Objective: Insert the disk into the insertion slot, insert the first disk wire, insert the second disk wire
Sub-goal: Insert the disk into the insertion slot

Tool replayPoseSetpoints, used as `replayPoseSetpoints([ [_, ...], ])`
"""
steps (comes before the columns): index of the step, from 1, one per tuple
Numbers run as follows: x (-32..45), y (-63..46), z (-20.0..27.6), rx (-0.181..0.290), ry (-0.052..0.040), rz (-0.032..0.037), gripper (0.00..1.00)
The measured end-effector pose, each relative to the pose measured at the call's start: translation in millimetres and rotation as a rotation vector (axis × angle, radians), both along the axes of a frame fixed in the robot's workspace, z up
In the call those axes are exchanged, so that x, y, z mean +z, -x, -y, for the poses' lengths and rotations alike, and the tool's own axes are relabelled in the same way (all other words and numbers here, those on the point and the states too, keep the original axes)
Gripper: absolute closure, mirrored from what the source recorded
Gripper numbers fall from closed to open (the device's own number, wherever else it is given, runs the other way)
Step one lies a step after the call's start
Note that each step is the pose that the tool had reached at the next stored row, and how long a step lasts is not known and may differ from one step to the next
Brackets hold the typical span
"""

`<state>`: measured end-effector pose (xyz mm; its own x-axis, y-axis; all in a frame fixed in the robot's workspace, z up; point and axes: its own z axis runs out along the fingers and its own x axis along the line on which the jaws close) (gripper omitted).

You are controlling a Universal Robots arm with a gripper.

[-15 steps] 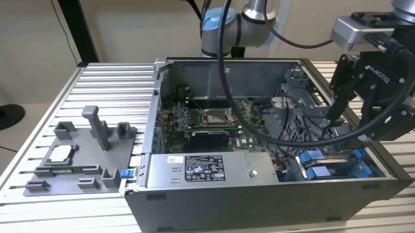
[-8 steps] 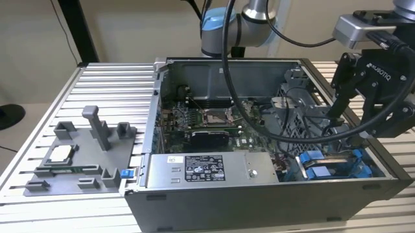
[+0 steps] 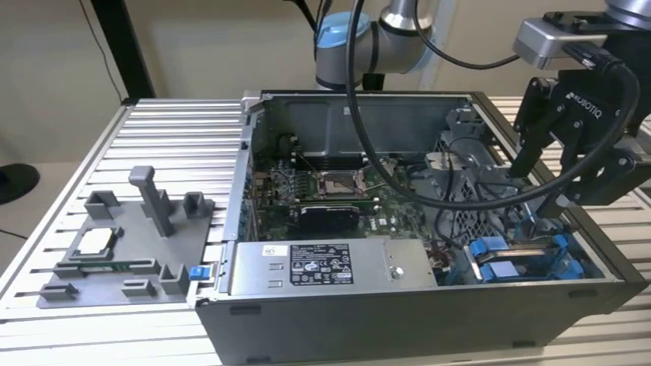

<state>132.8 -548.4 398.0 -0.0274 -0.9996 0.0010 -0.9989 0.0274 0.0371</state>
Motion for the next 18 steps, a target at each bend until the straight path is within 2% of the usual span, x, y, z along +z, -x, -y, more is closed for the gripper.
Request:
replayPoseSetpoints([
  [4,-0.1,-0.2,-0.1,0.0,0.0,0.0003,0.0],
  [9,-2.8,-2.1,-6.4,0.0,0.0002,0.0003,0.0],
  [15,-7.8,-2.3,-6.7,0.0,0.0053,0.0016,0.0],
  [18,-5.1,-2.2,-5.5,0.0,0.0001,0.0018,0.0],
])
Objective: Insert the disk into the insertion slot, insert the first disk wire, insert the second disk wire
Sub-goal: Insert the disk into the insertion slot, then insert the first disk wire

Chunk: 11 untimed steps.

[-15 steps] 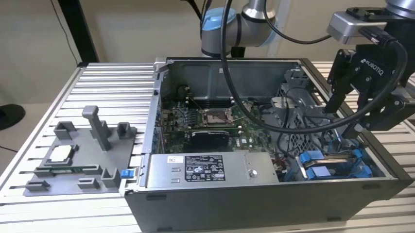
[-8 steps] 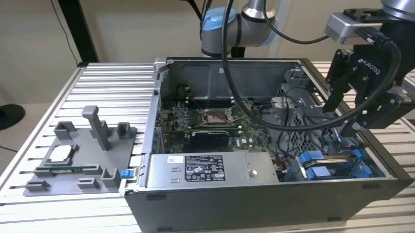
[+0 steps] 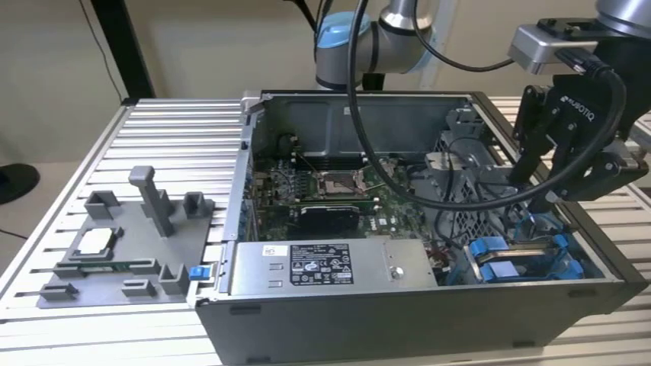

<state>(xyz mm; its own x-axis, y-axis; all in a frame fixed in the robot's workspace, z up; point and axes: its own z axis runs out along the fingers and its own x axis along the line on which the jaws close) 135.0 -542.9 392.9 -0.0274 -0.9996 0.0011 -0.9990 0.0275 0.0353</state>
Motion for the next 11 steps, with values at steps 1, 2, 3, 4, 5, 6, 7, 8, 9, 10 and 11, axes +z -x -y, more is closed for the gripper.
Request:
replayPoseSetpoints([
  [1,1.5,0.0,0.3,0.0,-0.001,0.0,0.0],
  [2,2.0,0.0,0.7,0.0,-0.0016,0.0,0.0],
  [3,2.0,0.0,0.9,0.0,-0.0021,0.0007,0.0],
  [4,2.0,0.1,1.1,0.0,-0.0021,0.0029,0.0],
  [5,2.0,0.1,1.3,0.0,-0.0022,0.0058,0.0],
  [6,2.0,0.0,1.7,0.0,-0.0023,0.0094,0.0],
  [7,1.9,0.0,2.1,0.0,-0.0025,0.0141,0.0],
  [8,2.0,0.0,2.4,0.0,-0.003,0.0195,0.0],
  [9,1.9,0.0,2.4,0.0,-0.0032,0.0227,0.0],
  [10,1.8,-0.1,2.4,0.0,-0.0033,0.0248,0.0],
  [11,1.8,-0.1,2.5,0.0,-0.0033,0.0262,0.0],
])
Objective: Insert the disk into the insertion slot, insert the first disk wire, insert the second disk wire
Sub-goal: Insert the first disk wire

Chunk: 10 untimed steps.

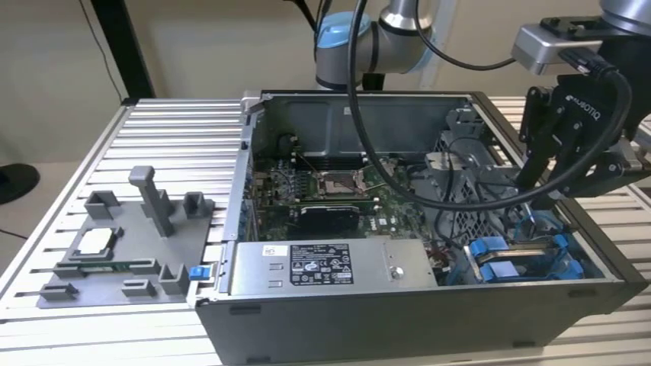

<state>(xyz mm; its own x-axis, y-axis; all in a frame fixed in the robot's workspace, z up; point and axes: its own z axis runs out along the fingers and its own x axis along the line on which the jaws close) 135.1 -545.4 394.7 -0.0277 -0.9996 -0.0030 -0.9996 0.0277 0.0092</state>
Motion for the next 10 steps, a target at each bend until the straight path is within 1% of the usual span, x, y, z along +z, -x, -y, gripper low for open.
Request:
replayPoseSetpoints([
  [3,-0.1,0.1,0.0,-0.006,-0.0005,0.0028,0.0],
  [6,-0.1,0.9,-0.1,-0.02,-0.0012,0.0069,0.0],
  [10,-0.1,2.3,-0.4,-0.039,-0.0017,0.0105,0.0],
])
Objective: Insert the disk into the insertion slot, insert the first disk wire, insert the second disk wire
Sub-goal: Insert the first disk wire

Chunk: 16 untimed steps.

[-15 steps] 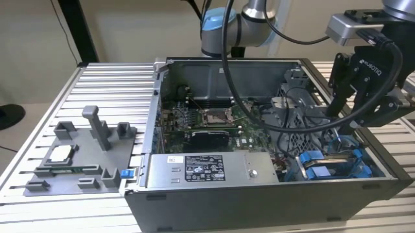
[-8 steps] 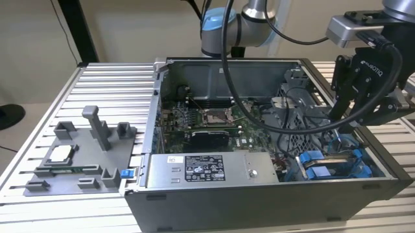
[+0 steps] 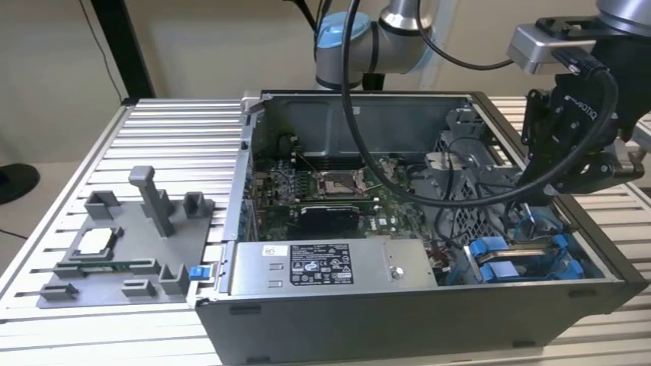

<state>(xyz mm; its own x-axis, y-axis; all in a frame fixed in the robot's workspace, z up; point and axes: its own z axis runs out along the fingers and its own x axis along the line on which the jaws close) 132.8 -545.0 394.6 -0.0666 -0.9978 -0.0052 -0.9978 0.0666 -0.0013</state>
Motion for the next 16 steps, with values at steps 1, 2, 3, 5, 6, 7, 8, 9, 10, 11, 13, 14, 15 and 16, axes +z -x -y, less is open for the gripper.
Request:
replayPoseSetpoints([
  [1,0.0,0.3,-0.1,-0.005,-0.0001,0.001,0.0],
  [2,0.0,0.4,-0.2,-0.009,0.0,0.0019,0.0],
  [3,-0.1,0.5,-0.2,-0.013,-0.0001,0.0029,0.0],
  [5,-0.3,0.6,-0.3,-0.017,-0.0004,0.0047,0.0],
  [6,-0.6,0.6,-0.3,-0.018,-0.0005,0.0051,0.0],
  [7,-0.9,0.6,-0.4,-0.018,-0.0006,0.0053,0.0],
  [8,-1.2,0.6,-0.4,-0.019,-0.0003,0.0056,0.0],
  [9,-1.6,0.6,-0.5,-0.019,-0.0004,0.006,0.0],
  [10,-2.0,0.6,-0.5,-0.02,-0.001,0.0063,0.0],
  [11,-2.3,0.6,-0.5,-0.021,-0.0014,0.0066,0.0],
  [13,-2.7,0.6,-0.5,-0.022,-0.0024,0.0073,1.0],
  [14,-2.9,0.6,-0.5,-0.023,-0.0029,0.0077,1.0],
  [15,-3.1,0.6,-0.5,-0.023,-0.0032,0.008,1.0],
  [16,-3.2,0.6,-0.5,-0.024,-0.0032,0.0081,1.0],
])
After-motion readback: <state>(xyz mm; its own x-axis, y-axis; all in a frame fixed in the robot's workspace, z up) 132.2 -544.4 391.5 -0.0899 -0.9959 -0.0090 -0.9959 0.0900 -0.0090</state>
